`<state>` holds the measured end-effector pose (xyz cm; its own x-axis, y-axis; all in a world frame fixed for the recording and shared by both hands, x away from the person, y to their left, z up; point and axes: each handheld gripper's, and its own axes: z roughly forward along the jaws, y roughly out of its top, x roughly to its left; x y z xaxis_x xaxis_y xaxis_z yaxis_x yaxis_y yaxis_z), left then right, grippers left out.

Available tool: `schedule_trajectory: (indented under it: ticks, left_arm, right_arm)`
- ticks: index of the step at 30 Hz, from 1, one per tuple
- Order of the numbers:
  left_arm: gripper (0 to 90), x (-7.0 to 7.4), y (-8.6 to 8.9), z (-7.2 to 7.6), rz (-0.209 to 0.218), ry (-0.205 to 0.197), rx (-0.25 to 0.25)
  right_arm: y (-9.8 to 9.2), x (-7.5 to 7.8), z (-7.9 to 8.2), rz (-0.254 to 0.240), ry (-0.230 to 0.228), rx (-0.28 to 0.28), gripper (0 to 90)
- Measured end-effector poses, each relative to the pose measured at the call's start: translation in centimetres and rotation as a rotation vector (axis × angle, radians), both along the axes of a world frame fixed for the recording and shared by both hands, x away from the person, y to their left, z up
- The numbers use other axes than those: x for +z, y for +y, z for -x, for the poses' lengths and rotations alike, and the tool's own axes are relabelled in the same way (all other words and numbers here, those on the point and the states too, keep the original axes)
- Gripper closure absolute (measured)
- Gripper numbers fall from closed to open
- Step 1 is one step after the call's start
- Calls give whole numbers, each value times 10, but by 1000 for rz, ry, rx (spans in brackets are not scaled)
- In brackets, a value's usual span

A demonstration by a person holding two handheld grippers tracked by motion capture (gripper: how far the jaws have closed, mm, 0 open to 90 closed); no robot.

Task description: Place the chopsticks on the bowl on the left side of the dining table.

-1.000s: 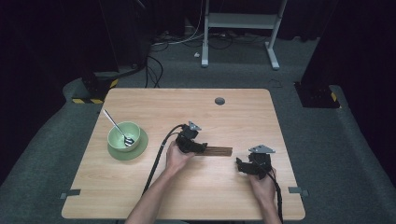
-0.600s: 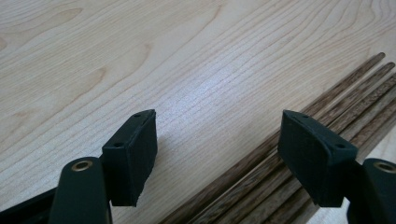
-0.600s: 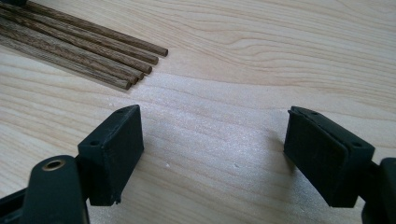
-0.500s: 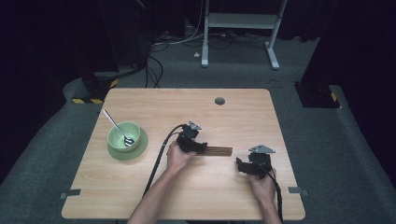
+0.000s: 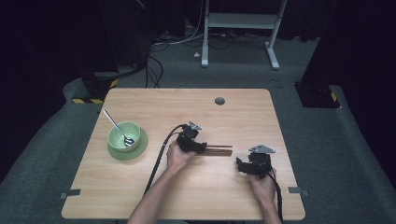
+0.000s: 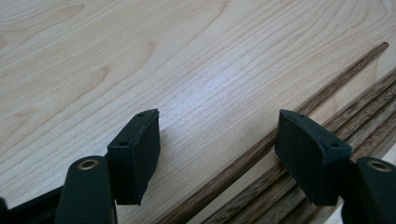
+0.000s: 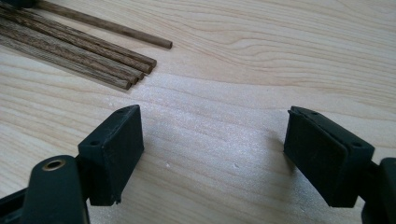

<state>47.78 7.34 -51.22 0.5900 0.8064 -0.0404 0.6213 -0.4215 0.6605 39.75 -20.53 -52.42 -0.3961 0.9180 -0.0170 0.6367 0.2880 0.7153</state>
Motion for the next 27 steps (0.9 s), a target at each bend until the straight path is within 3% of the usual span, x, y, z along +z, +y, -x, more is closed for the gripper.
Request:
schedule_trajectory:
  ticks: [16, 27]
  left_arm:
    - [435, 1, 4, -5, -42, -20, -8]
    - [508, 3, 15, -13, -51, -7, 7]
  right_arm:
    - [0, 0, 0, 1, -1, 2, 197]
    - [0, 0, 0, 1, -1, 3, 201]
